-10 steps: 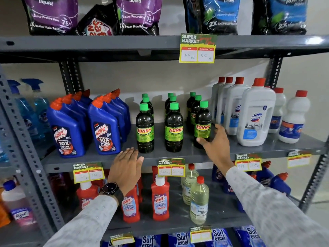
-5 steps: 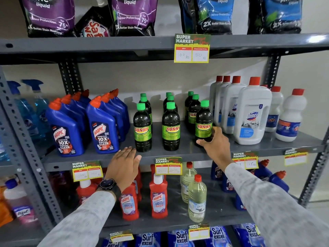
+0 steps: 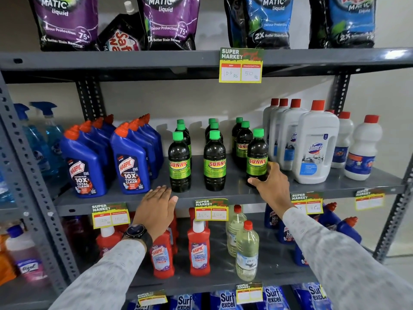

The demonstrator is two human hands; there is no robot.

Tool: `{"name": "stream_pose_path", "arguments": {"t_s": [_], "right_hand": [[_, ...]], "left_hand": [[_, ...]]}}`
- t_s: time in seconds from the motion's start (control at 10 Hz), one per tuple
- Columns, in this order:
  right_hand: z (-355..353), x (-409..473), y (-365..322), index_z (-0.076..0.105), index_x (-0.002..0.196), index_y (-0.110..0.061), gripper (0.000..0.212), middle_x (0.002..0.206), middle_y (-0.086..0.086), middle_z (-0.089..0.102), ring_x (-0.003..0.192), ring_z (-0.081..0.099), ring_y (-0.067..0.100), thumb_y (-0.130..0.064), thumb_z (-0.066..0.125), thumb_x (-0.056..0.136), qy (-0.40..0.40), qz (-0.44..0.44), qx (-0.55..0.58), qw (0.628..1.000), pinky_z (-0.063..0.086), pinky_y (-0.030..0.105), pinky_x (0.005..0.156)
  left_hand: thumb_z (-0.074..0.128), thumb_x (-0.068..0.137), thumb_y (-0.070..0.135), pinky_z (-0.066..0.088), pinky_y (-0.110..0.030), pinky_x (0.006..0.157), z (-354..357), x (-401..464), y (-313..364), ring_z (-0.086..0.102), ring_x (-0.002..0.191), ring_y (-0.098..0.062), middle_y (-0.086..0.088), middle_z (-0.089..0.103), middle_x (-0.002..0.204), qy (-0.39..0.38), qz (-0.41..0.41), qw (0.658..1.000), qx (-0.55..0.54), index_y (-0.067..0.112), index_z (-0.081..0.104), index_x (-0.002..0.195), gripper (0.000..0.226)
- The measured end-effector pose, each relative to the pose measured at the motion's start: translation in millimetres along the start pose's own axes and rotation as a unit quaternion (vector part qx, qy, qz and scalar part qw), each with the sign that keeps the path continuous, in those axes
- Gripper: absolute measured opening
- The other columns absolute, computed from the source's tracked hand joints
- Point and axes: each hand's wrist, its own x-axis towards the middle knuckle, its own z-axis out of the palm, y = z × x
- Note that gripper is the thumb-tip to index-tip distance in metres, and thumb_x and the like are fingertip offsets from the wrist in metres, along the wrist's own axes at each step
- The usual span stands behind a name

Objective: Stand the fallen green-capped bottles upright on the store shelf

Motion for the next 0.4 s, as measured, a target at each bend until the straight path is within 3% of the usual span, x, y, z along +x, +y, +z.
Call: {"name": "stream_pose_path", "arguments": {"t_s": [0.1, 0.4], "right_hand": [[1.2, -0.2, 0.5, 0.051, 0.131, -0.017, 0.069, 0.121, 0.003, 0.070, 0.112, 0.064, 0.026, -0.039, 0.088, 0.076, 0.005, -0.002, -0.004, 1.000, 0.046, 0.035, 0.085], [-0.3, -4.0, 0.5, 0.044, 0.145, -0.014, 0.083, 0.134, 0.006, 0.066, 0.126, 0.060, 0.030, -0.040, 0.087, 0.078, 0.003, 0.002, 0.009, 1.000, 0.047, 0.041, 0.097]], "left_hand": [[0.024, 0.104, 0.045, 0.021, -0.036, 0.123, 0.8, -0.1, -0.5, 0.035, 0.146, -0.021, -0.009, 0.042, 0.157, -0.002, 0.001, 1.000, 0.002, 0.012, 0.040, 0.149, 0.059], [0.020, 0.103, 0.049, 0.021, -0.036, 0.124, 4.0, 0.2, -4.7, 0.033, 0.147, -0.020, -0.008, 0.039, 0.158, 0.002, -0.005, 1.000, -0.021, 0.012, 0.035, 0.151, 0.063]]}}
